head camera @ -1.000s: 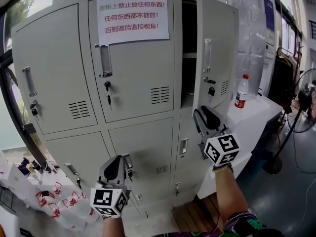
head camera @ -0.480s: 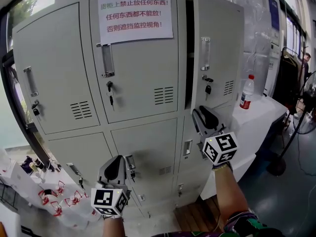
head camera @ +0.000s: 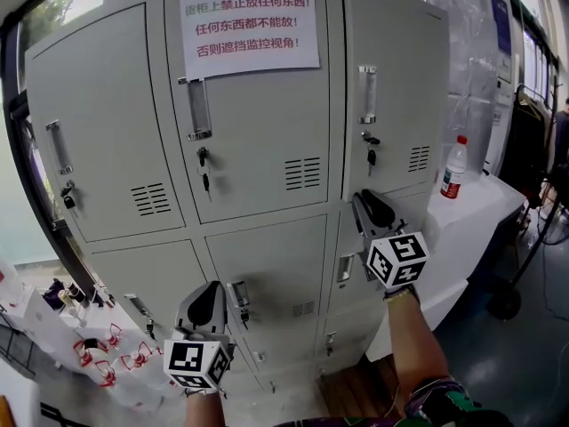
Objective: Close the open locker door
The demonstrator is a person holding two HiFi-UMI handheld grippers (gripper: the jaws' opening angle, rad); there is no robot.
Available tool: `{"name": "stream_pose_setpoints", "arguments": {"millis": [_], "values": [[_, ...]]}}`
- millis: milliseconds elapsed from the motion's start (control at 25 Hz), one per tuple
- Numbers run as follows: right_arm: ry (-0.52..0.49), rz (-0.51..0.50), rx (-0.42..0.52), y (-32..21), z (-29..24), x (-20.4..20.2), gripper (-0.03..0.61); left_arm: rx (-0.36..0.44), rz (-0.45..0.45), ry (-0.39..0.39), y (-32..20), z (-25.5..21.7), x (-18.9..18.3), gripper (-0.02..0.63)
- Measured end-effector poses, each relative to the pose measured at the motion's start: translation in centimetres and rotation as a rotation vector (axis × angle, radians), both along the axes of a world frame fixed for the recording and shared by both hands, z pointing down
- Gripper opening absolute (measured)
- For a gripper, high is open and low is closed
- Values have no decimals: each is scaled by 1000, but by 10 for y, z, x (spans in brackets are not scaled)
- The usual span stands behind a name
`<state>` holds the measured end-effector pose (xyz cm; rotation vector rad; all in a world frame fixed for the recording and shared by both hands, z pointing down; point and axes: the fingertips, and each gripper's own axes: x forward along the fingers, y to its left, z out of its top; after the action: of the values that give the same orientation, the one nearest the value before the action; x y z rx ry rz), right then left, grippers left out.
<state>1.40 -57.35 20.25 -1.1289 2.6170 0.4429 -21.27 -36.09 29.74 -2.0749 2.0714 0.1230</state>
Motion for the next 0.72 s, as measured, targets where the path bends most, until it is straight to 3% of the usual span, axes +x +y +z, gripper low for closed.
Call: {"name": "stream_pose_setpoints", "arguments": {"millis": [720], "values": [[21,-1,-8,-15,-2,-12,46,-26,-6,28,4,7,-14,23]]}}
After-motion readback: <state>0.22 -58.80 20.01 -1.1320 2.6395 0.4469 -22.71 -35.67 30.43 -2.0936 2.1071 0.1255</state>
